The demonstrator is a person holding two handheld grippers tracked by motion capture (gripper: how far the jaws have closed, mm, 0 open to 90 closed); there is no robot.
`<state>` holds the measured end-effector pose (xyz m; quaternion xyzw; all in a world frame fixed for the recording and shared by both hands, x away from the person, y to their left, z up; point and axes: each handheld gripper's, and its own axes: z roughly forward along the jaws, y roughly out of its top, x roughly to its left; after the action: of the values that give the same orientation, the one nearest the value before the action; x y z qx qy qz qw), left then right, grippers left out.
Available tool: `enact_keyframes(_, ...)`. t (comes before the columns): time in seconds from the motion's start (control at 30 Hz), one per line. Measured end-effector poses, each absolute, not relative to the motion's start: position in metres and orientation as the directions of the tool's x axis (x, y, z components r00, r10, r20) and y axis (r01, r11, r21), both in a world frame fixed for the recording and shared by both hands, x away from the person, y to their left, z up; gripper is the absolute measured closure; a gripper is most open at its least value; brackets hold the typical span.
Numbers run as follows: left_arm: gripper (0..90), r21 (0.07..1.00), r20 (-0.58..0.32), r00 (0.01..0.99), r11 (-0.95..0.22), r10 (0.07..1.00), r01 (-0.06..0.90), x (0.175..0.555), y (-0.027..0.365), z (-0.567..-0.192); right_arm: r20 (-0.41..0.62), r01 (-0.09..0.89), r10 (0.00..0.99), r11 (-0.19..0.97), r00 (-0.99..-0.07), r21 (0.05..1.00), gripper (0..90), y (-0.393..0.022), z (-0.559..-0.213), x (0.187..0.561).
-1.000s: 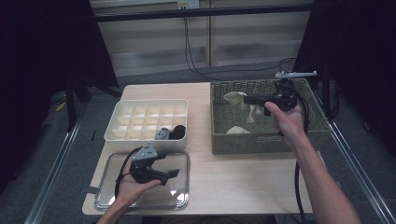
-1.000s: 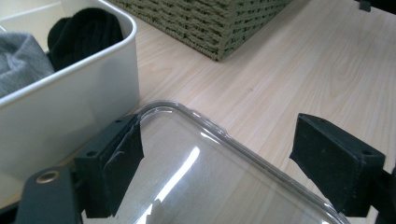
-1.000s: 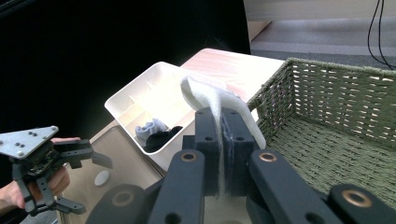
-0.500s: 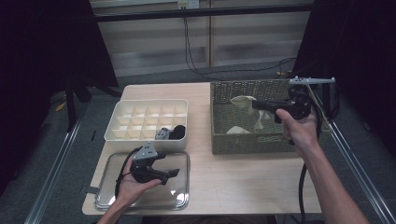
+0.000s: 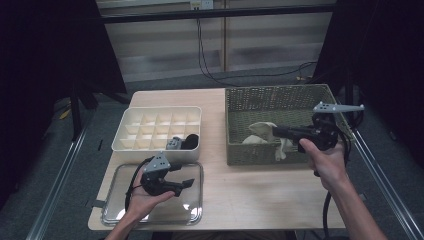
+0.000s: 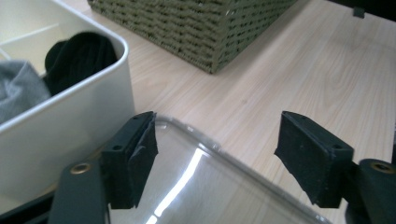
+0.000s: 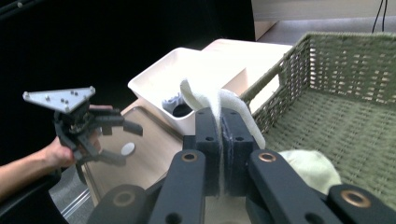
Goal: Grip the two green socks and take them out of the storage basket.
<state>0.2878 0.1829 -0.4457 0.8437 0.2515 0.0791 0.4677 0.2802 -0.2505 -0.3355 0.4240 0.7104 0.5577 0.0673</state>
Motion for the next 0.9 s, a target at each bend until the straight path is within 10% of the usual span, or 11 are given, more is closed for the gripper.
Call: enact_keyframes(0.9, 57.2, 0.811, -0.100, 0.908, -0.495, 0.407, 0.311, 0.289, 0.147, -0.453, 0.455, 0.626, 0.627, 0.068, -0.632, 0.777, 86.8, -0.217, -0.421, 0.272)
